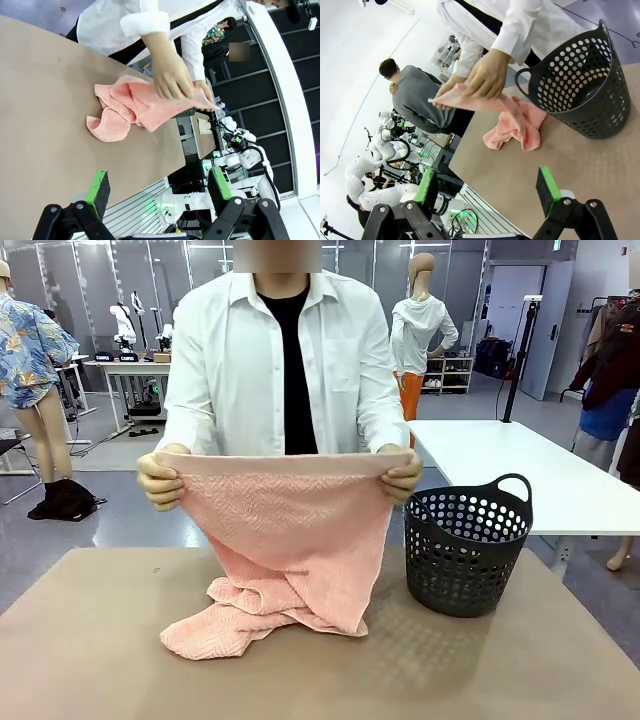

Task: Fold the towel.
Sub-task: Grab the top end of the 100 cm Hotel Towel extended by the human.

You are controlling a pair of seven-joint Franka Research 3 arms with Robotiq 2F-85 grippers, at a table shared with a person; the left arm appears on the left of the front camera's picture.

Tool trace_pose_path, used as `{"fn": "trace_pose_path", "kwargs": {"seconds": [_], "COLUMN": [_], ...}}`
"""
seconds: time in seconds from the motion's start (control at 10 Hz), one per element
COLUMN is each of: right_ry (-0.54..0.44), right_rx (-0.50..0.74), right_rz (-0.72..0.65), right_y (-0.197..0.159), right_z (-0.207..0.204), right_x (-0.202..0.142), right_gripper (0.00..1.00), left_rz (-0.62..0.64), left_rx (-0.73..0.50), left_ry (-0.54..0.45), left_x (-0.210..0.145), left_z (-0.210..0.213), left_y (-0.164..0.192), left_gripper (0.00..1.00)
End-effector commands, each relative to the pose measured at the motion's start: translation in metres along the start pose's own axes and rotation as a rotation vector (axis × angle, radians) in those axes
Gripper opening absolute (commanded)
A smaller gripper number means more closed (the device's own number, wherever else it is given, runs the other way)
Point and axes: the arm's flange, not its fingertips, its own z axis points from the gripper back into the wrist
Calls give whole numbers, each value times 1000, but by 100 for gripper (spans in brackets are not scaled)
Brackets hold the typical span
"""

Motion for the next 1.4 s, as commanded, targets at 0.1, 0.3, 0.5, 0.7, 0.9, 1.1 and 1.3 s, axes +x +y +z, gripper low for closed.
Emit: {"fn": "trace_pose_path", "kwargs": {"seconds": [0.1, 0.3, 0.5, 0.7, 0.9, 1.1, 1.3], "right_ry": [-1, 0, 86, 308, 440, 565, 676], "right_rx": [3, 0, -63, -187, -256, -261, -305], "right_rz": [18, 0, 213, 629, 940, 1136, 1260], "right_y": [0, 0, 38, 120, 188, 233, 251], "right_z": [-1, 0, 2, -20, -56, -88, -114], "right_x": [2, 0, 26, 60, 74, 78, 76], "right_gripper": [100, 100, 100, 100, 100, 100, 100], "left_rz": [1, 0, -282, -723, -1087, -1380, -1553], "left_rx": [-5, 0, 123, 296, 349, 370, 400], "left_ry": [9, 0, 36, 165, 291, 427, 462], "left_x": [-1, 0, 8, 16, 5, -13, -31], "left_z": [1, 0, 5, -5, -35, -70, -110], "left_y": [-1, 0, -46, -137, -212, -264, -283], "left_gripper": [100, 100, 100, 100, 100, 100, 100]}}
